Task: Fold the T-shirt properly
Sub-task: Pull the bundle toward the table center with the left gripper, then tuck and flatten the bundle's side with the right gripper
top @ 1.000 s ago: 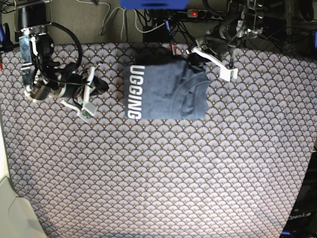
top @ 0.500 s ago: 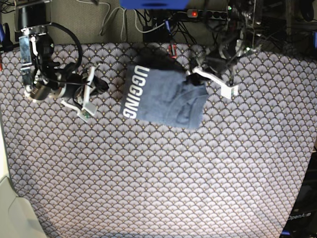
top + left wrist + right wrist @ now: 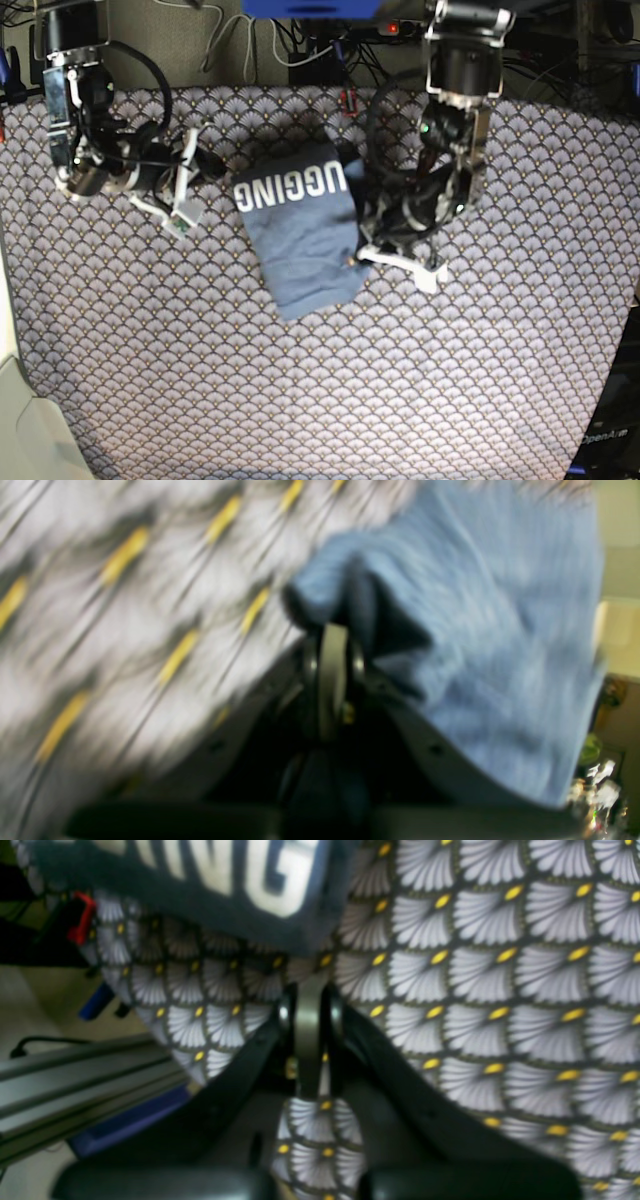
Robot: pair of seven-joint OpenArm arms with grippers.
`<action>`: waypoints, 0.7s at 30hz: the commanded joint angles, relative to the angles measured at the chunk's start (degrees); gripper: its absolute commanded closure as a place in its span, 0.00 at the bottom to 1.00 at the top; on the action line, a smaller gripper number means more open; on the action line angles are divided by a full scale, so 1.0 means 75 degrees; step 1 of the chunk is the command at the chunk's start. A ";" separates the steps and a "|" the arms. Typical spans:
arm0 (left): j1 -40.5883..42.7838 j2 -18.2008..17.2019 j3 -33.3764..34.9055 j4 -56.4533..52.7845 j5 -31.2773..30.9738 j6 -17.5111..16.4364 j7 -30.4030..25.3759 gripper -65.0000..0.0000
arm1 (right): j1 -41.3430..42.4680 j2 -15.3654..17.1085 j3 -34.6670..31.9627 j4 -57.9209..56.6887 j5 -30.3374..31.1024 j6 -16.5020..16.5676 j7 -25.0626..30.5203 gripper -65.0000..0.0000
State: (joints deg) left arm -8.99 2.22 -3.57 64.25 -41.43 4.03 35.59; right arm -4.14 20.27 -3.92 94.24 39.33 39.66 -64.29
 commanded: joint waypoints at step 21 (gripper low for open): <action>0.1545 -0.0970 -0.1006 0.4052 -0.0026 0.0101 0.0183 0.99 | 0.0101 -0.0118 0.0048 0.2503 0.1209 0.0045 -0.0998 1.00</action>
State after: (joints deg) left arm 3.66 -4.67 -11.18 94.02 -41.43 4.78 37.71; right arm -4.25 18.72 -3.95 112.27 47.94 39.64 -72.84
